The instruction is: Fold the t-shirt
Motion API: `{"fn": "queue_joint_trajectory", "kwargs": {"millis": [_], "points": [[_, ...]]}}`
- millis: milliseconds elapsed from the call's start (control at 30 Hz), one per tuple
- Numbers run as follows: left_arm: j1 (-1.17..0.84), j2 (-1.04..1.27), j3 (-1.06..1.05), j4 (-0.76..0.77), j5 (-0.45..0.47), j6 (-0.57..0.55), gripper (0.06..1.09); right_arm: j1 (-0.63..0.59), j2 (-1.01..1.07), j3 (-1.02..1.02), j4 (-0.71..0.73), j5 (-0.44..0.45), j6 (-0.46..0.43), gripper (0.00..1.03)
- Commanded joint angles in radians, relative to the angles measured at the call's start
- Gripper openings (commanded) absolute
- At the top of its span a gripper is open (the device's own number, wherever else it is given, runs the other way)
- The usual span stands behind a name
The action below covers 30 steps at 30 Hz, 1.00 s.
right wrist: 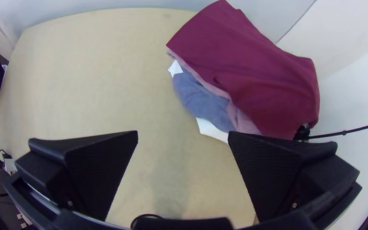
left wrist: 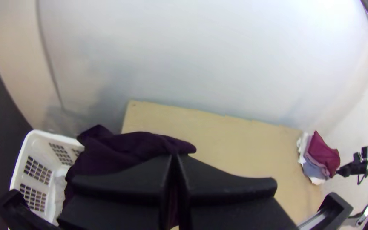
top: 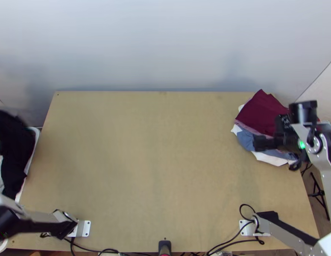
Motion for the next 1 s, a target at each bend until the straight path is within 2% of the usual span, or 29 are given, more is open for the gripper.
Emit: {"fn": "queue_joint_trajectory", "kwargs": {"millis": [0,133,300,467,633,800,967], "points": [[-0.389,-0.286,-0.109,-0.004,0.023,-0.120,0.10,-0.046,-0.151,-0.157,-0.002,0.001,-0.004,0.98],[-0.680,-0.341,-0.104,0.025,0.000,-0.327,0.10,-0.077,-0.250,-0.248,-0.011,0.001,-0.004,0.98],[-1.077,-0.363,-0.117,0.065,-0.088,-0.597,0.10,-0.114,-0.379,-0.373,-0.024,0.001,-0.006,0.98],[-1.300,-0.387,-0.221,0.188,-0.112,-0.790,0.10,-0.145,-0.500,-0.487,-0.045,0.000,-0.004,0.98],[-1.447,-0.361,-0.399,0.373,-0.175,-0.874,0.10,-0.171,-0.566,-0.502,-0.082,0.000,-0.004,0.98],[-1.683,-0.247,-0.548,0.580,-0.316,-0.917,0.10,-0.171,-0.575,-0.516,-0.087,0.000,-0.004,0.98],[-1.795,-0.068,-0.526,0.668,-0.352,-0.928,0.10,-0.180,-0.565,-0.515,-0.077,0.000,-0.003,0.98]]}}
